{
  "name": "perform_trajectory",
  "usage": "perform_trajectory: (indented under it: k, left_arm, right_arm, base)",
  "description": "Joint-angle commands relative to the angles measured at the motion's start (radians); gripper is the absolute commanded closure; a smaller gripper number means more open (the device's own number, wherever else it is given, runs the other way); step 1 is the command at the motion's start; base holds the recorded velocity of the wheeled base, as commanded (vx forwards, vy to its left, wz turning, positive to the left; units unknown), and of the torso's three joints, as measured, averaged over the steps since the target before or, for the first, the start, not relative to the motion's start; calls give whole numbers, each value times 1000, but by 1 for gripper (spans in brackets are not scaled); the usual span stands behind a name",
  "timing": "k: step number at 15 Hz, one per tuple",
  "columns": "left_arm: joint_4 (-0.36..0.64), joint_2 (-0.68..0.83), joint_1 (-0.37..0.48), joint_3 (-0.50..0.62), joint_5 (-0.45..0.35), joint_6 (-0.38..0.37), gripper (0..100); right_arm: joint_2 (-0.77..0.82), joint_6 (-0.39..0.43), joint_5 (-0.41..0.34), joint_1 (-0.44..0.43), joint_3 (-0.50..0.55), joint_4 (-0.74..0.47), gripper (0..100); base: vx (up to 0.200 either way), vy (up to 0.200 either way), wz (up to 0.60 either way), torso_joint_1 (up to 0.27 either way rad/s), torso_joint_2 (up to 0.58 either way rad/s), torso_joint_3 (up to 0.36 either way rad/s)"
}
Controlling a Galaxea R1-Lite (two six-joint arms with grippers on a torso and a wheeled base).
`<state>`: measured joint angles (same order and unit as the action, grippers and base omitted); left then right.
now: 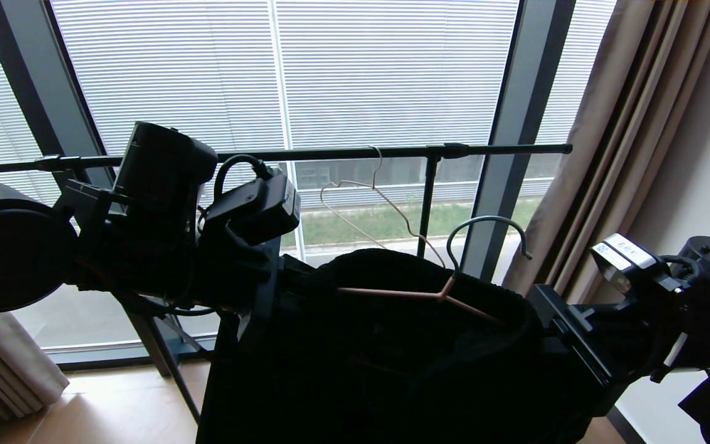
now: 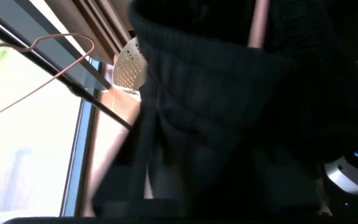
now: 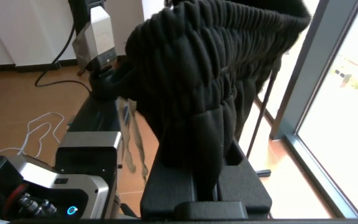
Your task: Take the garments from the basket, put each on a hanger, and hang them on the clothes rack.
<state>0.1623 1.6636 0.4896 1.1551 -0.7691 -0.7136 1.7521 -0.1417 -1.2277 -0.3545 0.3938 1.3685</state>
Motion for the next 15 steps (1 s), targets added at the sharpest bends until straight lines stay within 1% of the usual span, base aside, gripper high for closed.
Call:
perform_trajectory:
  k: [1, 3, 9, 10, 12, 13, 15]
  left_arm:
    - [0, -1, -5, 0, 1, 0, 100]
    - [-1, -2, -25, -11, -4, -3, 100]
    - [-4, -4, -37, -31, -9, -3, 100]
    - [-4, -5, -48, -31, -9, -3, 100]
    - [-4, -13, -63, -31, -19, 0, 100]
    - [-4, -19, -77, -31, -42, 0, 100]
    - [-4, -28, -91, -34, -47, 13, 100]
  right_arm:
    - [4, 1, -3, 14, 5, 0, 100]
    - [12, 1, -1, 28, 17, 0, 100]
    - [55, 10, 0, 57, 30, 0, 100]
    - [61, 13, 0, 61, 26, 1, 0]
    - [64, 16, 0, 78, 25, 1, 0]
    - [79, 45, -1, 84, 23, 1, 0]
    - [93, 106, -1, 100, 17, 1, 0]
  base:
    - [0, 0, 0, 0, 0, 0]
    - [0, 0, 0, 0, 0, 0]
    - [0, 0, 0, 0, 0, 0]
    - [0, 0, 0, 0, 0, 0]
    - [0, 0, 0, 0, 0, 0]
    - [0, 0, 0, 0, 0, 0]
    - [0, 0, 0, 0, 0, 0]
